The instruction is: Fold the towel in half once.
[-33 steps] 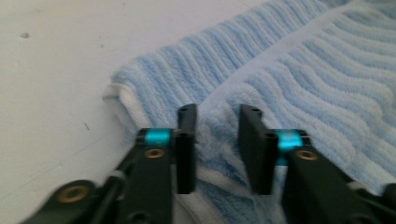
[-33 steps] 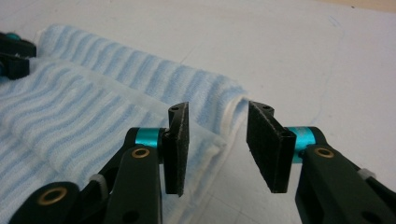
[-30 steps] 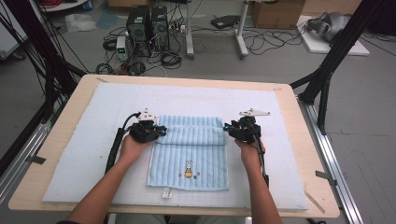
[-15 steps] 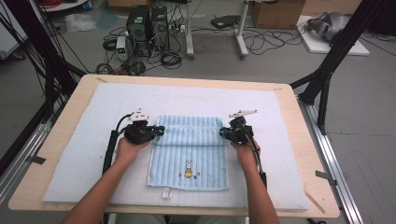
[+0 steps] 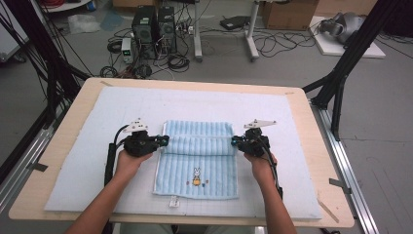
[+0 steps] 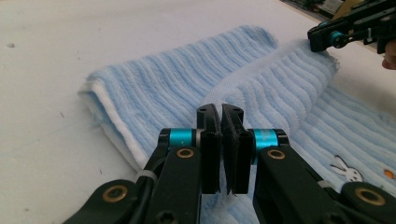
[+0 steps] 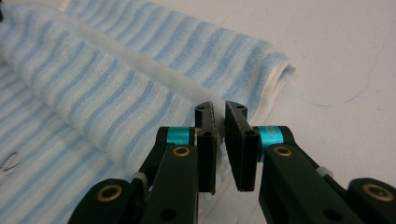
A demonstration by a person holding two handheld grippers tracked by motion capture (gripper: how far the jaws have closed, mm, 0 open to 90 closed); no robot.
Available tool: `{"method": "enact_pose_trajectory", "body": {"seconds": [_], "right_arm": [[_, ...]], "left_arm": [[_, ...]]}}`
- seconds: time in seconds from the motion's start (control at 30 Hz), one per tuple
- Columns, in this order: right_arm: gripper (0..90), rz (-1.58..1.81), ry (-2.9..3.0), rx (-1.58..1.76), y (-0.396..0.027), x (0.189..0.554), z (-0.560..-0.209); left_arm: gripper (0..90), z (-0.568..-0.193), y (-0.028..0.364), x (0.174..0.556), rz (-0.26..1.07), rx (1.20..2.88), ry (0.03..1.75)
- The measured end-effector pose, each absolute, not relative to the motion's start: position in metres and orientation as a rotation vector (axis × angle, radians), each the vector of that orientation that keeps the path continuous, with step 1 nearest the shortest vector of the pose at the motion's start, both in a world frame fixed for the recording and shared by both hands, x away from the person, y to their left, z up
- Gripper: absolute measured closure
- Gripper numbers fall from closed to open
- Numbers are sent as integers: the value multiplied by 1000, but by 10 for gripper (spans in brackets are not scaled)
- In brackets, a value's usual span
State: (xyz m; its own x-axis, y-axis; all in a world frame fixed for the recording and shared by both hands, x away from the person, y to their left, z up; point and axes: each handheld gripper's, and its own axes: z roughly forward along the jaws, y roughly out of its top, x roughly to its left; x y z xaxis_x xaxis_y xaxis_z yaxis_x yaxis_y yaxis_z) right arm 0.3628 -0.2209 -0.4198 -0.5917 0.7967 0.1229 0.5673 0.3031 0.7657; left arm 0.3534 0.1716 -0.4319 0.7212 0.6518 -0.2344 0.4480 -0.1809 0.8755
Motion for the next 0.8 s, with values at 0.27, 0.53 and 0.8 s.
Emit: {"method": "enact_pose_trajectory", "body": {"seconds": [0.27, 0.53, 0.8], "right_arm": [[826, 1223, 2276, 1195, -223, 330, -421], [827, 1255, 2247, 1198, -224, 302, -427], [827, 1284, 2242, 1171, -224, 276, -429]], "left_arm": [[856, -436, 177, 329, 206, 1797, 847], [856, -437, 181, 304, 192, 1804, 817], [856, -438, 184, 279, 194, 1830, 794]]}}
